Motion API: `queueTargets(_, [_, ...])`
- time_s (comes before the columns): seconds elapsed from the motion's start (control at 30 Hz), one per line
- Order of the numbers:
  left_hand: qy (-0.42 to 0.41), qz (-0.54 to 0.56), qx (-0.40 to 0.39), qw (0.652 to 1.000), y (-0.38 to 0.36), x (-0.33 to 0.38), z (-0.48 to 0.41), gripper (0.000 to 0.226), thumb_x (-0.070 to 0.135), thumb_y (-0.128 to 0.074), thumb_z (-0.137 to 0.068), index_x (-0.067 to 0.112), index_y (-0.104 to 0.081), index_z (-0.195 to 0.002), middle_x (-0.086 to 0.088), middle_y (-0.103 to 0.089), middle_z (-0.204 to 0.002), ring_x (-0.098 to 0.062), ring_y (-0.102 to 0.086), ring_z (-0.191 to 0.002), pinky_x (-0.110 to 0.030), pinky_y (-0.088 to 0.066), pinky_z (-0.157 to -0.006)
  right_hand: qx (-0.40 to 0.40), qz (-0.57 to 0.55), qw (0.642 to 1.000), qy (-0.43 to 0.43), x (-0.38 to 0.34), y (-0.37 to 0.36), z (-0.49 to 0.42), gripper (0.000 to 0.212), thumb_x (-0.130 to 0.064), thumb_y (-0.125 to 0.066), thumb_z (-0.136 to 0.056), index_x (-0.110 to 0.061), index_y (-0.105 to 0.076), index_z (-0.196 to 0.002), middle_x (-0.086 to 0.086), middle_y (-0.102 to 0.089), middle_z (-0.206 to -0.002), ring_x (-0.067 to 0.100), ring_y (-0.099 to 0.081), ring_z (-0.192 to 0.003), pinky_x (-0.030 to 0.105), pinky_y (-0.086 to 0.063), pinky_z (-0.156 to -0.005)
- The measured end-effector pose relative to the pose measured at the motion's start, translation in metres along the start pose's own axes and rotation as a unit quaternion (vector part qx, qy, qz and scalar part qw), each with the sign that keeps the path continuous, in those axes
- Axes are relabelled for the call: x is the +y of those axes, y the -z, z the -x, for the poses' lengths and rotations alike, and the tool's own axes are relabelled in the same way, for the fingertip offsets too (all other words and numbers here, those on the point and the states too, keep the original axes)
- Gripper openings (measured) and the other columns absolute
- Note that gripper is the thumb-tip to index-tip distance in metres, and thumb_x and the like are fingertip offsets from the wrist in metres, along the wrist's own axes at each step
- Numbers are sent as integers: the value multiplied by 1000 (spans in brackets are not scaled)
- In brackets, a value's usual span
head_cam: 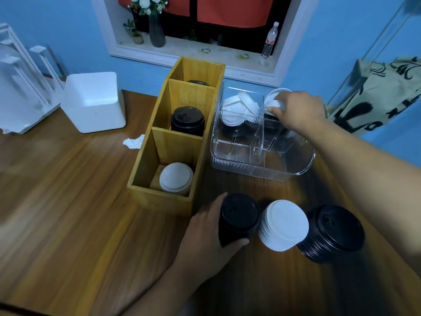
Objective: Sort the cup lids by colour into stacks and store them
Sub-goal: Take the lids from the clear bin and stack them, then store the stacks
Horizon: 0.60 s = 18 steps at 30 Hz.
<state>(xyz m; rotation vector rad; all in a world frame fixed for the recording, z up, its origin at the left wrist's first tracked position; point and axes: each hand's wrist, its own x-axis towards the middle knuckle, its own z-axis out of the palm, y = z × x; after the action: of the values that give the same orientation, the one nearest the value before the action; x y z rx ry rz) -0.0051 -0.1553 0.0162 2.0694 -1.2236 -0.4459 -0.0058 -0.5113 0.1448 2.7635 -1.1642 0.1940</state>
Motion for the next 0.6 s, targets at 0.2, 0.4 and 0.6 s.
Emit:
queueTargets(0.2, [1, 11, 8, 1000, -1, -1, 0, 103, 67, -72, -78, 51, -4, -153, 28, -29, -155, 17, -19, -129, -6, -16, -105, 68, -238, 968, 41, 14, 21, 38, 37, -38, -73, -88, -26, -70, -123, 6, -65, -122, 27, -60, -112, 34, -45, -98])
queueTargets(0.4, [-5, 28, 20, 999, 1, 0, 0, 103, 63, -77, -75, 43, -15, -155, 31, -33, -145, 16, -23, -127, -18, -25, -110, 97, -347, 928, 100, -2, 45, 205, 34, -28, -78, -85, -21, -73, -117, -8, -63, -127, 5, -57, -120, 17, -41, -103])
queueTargets(0.6, [-1, 23, 28, 999, 0, 1, -1, 102, 57, -81, -74, 36, -22, -155, 17, -41, -154, -3, -37, -140, -25, -30, -114, 64, -407, 908, 77, -21, -3, 358, 33, -24, -84, -80, -21, -73, -111, -4, -61, -133, 19, -56, -131, 38, -47, -105])
